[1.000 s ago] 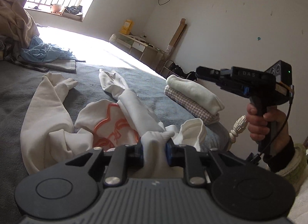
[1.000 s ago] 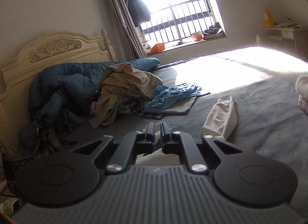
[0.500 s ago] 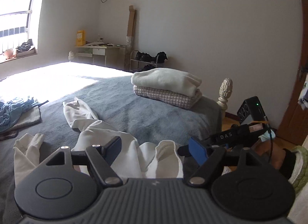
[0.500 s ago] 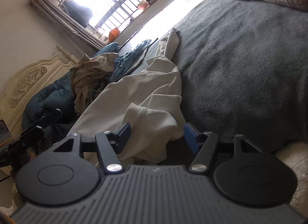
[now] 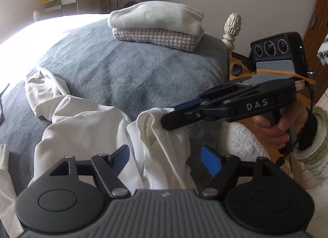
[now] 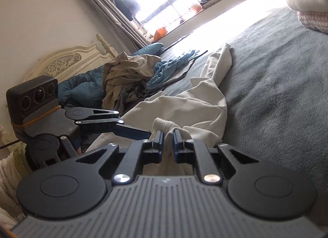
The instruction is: Fold clothes
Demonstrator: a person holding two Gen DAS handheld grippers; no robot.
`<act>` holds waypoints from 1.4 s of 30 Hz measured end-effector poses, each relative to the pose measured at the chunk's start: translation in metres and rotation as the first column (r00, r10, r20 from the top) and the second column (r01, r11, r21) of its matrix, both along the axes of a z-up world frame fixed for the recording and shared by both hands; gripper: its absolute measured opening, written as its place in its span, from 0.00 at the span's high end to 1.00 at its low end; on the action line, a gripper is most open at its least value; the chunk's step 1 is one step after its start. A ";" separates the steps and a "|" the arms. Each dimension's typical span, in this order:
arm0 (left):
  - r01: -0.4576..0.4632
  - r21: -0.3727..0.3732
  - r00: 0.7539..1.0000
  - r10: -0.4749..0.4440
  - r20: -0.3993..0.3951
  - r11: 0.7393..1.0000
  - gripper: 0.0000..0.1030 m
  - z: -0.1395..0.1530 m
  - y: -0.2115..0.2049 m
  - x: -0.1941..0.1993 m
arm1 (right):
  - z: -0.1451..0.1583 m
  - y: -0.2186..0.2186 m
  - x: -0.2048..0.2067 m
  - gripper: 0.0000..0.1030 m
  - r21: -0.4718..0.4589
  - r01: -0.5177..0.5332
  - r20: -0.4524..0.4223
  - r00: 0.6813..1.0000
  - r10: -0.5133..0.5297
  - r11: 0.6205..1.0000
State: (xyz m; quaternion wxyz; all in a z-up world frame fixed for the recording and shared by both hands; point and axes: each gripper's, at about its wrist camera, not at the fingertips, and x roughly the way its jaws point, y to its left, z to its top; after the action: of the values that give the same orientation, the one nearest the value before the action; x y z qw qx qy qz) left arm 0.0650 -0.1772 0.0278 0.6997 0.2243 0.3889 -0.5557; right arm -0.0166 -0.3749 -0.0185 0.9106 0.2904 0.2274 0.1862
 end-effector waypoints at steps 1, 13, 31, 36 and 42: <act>-0.004 0.005 1.000 0.004 -0.030 1.000 0.33 -0.003 -0.001 0.006 | 0.003 -0.002 0.001 0.92 0.004 -0.020 0.022 1.000 0.020 1.000; -0.266 -0.057 0.946 0.249 -0.207 0.962 0.90 0.016 0.015 0.064 | 0.039 -0.035 -0.013 0.77 0.158 0.033 0.236 0.969 -0.071 0.987; -0.561 -0.264 0.822 0.489 -0.293 0.785 0.90 0.101 0.076 0.090 | 0.055 0.189 -0.013 0.12 -0.199 0.001 0.208 0.977 0.041 0.980; -0.587 -0.293 0.803 0.495 -0.333 0.755 0.90 0.101 0.086 0.089 | 0.039 0.225 0.009 0.12 -0.239 0.115 0.192 0.979 -0.069 0.964; -0.644 -0.381 0.763 0.522 -0.382 0.663 0.91 0.115 0.112 0.085 | 0.026 0.207 0.026 0.79 -0.125 0.231 0.173 0.963 -0.208 0.965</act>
State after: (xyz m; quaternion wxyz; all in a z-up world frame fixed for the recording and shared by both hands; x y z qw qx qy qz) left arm 0.1505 -0.0647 0.1426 0.8216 -0.1671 0.3674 -0.4025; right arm 0.0090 -0.1679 0.0070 0.9595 0.2315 0.1335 0.0894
